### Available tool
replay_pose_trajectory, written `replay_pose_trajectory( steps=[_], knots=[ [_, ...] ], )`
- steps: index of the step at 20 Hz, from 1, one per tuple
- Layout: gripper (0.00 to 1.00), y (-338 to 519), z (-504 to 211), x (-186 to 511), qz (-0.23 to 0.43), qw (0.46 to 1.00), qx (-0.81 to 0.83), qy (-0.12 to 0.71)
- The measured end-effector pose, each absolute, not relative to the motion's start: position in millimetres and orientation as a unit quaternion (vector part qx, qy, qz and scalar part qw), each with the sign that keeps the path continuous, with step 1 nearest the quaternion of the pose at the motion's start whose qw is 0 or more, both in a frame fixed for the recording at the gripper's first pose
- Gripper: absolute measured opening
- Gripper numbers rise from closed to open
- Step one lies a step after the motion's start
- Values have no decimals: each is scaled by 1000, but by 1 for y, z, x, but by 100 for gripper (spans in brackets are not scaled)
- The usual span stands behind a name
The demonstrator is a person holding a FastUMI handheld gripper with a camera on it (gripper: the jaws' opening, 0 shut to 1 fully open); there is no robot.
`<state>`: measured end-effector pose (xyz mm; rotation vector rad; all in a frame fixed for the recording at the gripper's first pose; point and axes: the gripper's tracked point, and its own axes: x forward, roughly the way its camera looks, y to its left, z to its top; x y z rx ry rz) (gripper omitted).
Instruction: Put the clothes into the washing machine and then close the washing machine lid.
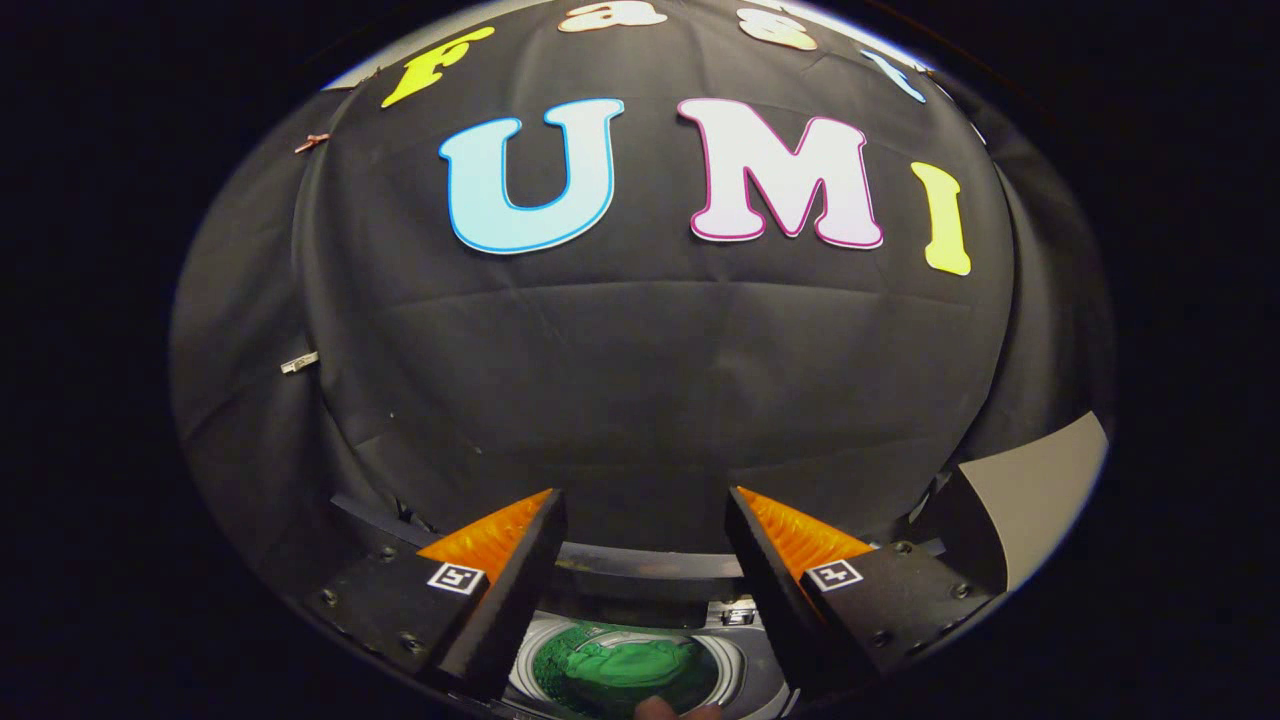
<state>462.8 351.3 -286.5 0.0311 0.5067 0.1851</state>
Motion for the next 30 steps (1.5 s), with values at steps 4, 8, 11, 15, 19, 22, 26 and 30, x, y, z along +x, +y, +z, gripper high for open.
replay_pose_trajectory(
  steps=[4, 8, 11, 15, 19, 22, 26, 30],
  knots=[
    [100, 349, -290, 434, 95, 964, 16, 250],
    [100, 348, -299, 402, 92, 964, 20, 249],
    [100, 348, -310, 377, 100, 961, 30, 254],
    [100, 353, -331, 329, 114, 951, 61, 279],
    [99, 353, -330, 299, 123, 953, 59, 270],
    [99, 354, -318, 284, 123, 960, 40, 250],
    [99, 358, -282, 269, 126, 967, 21, 219],
    [100, 361, -224, 246, 130, 978, 31, 162]
  ],
)
